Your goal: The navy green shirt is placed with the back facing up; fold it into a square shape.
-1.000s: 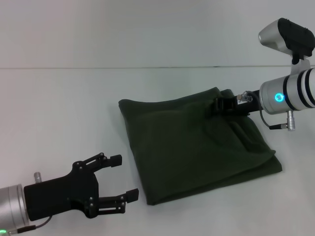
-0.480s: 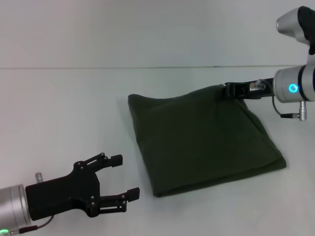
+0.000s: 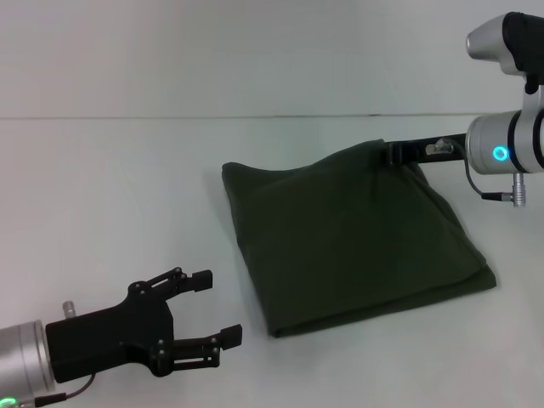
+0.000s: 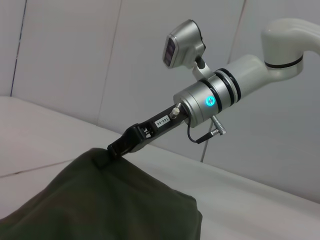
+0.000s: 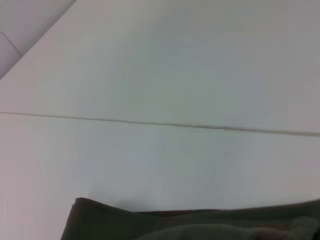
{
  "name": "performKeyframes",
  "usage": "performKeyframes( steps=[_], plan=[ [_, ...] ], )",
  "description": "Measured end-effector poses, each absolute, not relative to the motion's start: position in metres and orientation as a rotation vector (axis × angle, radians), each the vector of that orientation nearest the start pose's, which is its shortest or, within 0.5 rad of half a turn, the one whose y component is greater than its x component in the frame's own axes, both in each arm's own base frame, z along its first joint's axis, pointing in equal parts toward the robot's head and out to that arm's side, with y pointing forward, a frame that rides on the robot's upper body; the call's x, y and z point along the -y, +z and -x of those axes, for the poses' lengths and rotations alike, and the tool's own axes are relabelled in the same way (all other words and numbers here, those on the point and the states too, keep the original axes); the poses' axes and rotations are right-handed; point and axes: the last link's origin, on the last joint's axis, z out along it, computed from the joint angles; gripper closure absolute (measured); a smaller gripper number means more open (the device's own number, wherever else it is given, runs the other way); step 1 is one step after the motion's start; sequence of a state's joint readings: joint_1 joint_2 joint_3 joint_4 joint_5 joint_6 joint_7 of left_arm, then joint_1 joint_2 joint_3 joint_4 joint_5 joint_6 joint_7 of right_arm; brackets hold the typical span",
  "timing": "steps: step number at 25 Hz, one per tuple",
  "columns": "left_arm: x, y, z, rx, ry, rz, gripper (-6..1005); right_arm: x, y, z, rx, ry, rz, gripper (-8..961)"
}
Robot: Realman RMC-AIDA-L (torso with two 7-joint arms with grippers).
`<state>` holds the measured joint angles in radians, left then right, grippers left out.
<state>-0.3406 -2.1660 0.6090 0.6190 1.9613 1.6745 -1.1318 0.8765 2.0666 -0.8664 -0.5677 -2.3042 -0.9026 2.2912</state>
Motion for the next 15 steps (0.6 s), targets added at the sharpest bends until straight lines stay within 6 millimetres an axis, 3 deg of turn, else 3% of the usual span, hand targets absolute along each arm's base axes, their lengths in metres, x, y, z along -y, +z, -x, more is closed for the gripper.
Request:
performKeyframes(
  steps=[15],
  plan=[
    [-0.262,-0.027,0.288,0.613,-0.897,2.641,48,-0.451,-0.032,-0.194,-1.054,0.215,2.376,892]
  ],
)
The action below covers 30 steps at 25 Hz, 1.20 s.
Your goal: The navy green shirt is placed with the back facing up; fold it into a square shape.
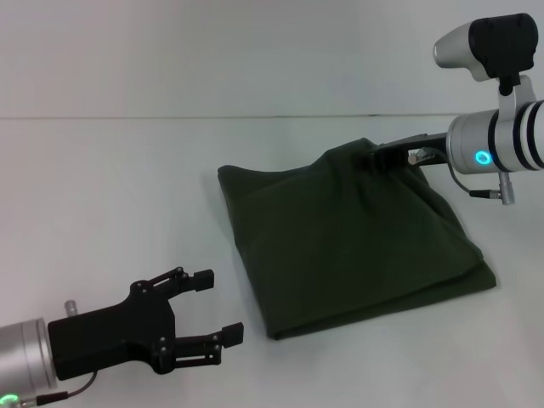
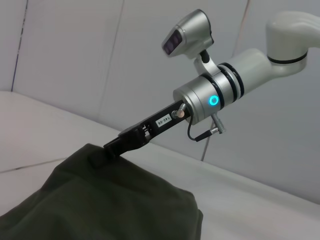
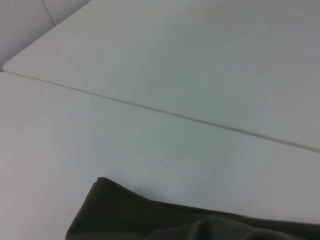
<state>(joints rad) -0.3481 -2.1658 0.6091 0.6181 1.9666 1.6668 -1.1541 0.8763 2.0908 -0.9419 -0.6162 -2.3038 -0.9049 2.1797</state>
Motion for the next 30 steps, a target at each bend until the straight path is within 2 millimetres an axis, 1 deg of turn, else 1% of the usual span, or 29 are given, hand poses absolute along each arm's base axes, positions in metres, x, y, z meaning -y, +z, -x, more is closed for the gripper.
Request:
performKeyframes(
  steps=[11,17,20,23,27,30],
  plan=[
    [-0.265,-0.027,0.288,0.630,-0.885,2.642,48,-0.458,-0.026,-0.197,-1.012,0.221,2.317,889],
    [-0.266,-0.027,0.288,0.636,-0.877,2.637,48,-0.461,-0.023,-0.202,-1.052,0.252,2.259,887],
    [-0.267,-0.028,0.288,0.634,-0.875,2.637,48,-0.459,-0.022,-0.204,-1.102,0.288,2.240,751],
    [-0.268,-0.028,0.287,0.637,-0.883,2.637,48,-0.458,-0.017,-0.212,-1.174,0.326,2.185,619],
    [-0.270,-0.029,0.285,0.642,-0.896,2.633,48,-0.458,-0.002,-0.226,-1.254,0.379,2.085,457],
    [-0.271,-0.030,0.285,0.652,-0.896,2.628,49,-0.453,0.012,-0.230,-1.281,0.482,2.048,331]
  ],
)
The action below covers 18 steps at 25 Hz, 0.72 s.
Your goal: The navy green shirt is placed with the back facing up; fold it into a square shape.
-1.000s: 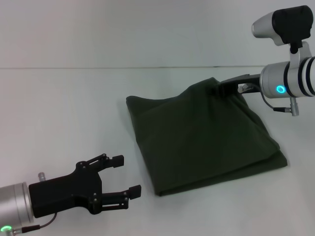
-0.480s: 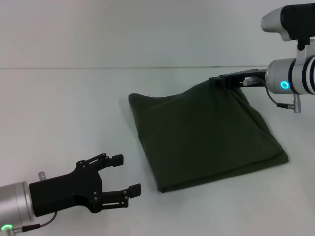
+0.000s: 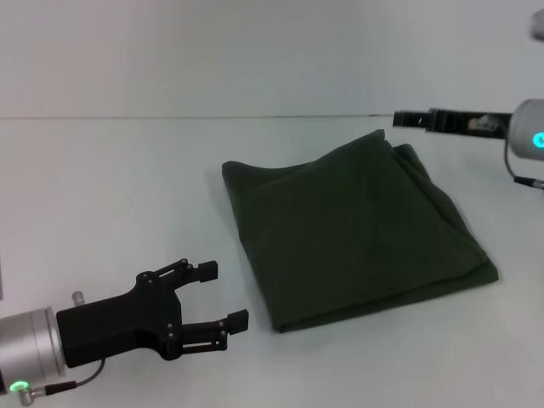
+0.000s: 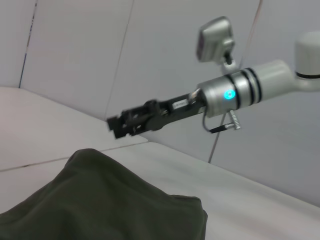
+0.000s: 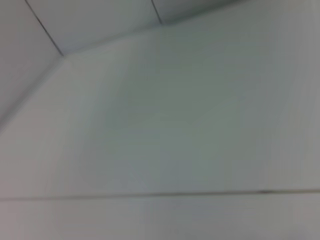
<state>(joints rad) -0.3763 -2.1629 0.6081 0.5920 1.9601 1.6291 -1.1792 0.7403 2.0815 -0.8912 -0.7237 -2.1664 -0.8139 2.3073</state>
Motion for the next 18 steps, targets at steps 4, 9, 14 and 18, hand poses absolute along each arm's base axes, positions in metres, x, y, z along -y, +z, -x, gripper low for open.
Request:
performKeyframes(
  steps=[4,9,14,18],
  plan=[
    [-0.273,-0.029,0.285,0.676,-0.906,2.615,49,-0.434,0.020,-0.222,-1.205,0.689,2.165,199],
    [-0.275,-0.027,0.285,0.694,-0.925,2.583,49,-0.413,0.008,-0.208,-0.921,0.765,2.394,175],
    [-0.276,-0.026,0.286,0.714,-0.938,2.561,49,-0.406,-0.021,-0.229,-0.730,0.621,2.445,169],
    [-0.276,-0.026,0.286,0.716,-0.939,2.560,49,-0.410,-0.032,-0.239,-0.748,0.547,2.405,165]
  ],
)
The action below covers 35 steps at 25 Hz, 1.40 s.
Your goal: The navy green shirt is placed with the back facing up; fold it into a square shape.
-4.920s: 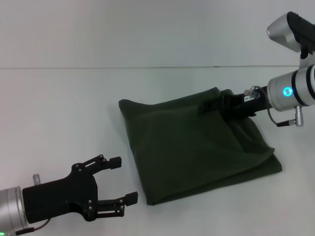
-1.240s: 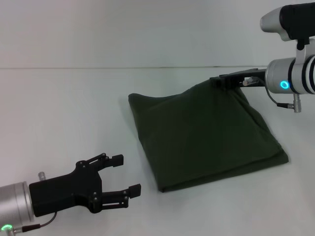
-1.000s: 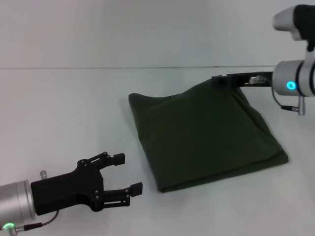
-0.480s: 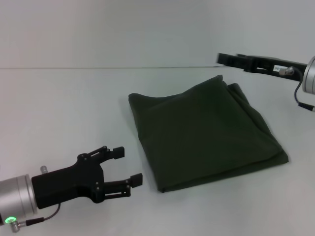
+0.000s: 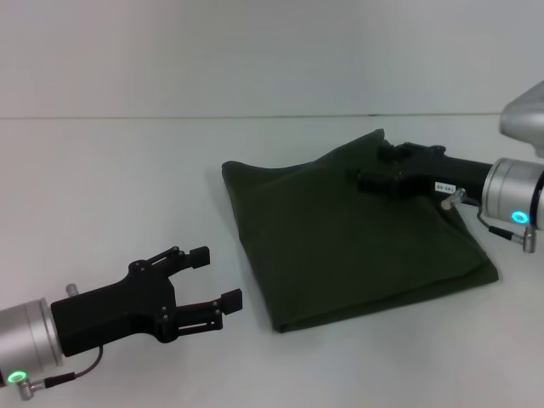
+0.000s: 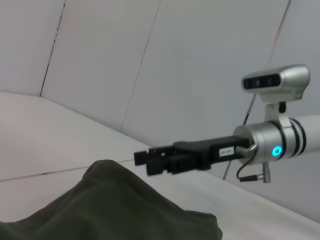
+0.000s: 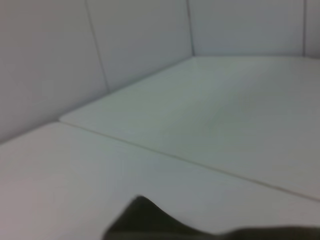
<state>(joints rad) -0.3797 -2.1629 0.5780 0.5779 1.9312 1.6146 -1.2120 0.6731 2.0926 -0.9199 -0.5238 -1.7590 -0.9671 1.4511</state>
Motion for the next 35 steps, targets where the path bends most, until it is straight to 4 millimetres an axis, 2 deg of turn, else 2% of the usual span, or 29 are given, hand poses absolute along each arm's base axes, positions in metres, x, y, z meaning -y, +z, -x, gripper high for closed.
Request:
performKeyframes(
  steps=[9,16,20,25,28,30,32,35],
  plan=[
    [-0.276,-0.026,0.286,0.726,-0.943,2.561,49,-0.418,-0.046,-0.259,-0.838,0.394,2.309,165],
    [-0.275,-0.026,0.286,0.737,-0.954,2.562,49,-0.409,-0.046,-0.278,-0.906,0.370,2.261,164],
    [-0.279,-0.024,0.282,0.809,-0.994,2.542,49,-0.404,-0.043,-0.288,-0.947,0.373,2.232,164],
    [-0.298,-0.015,0.273,1.119,-1.119,2.429,49,-0.391,-0.018,-0.295,-0.963,0.549,2.188,166],
    [-0.317,-0.012,0.268,1.388,-1.131,2.345,49,-0.370,0.000,-0.304,-0.923,0.699,2.171,167],
    [-0.334,-0.016,0.269,1.625,-1.094,2.233,49,-0.353,0.008,-0.312,-0.889,0.762,2.165,167],
    [-0.346,-0.020,0.270,1.789,-1.065,2.128,49,-0.334,0.015,-0.321,-0.861,0.812,2.161,168],
    [-0.365,-0.023,0.269,1.906,-1.022,2.014,49,-0.311,0.018,-0.332,-0.851,0.843,2.154,169]
  ],
)
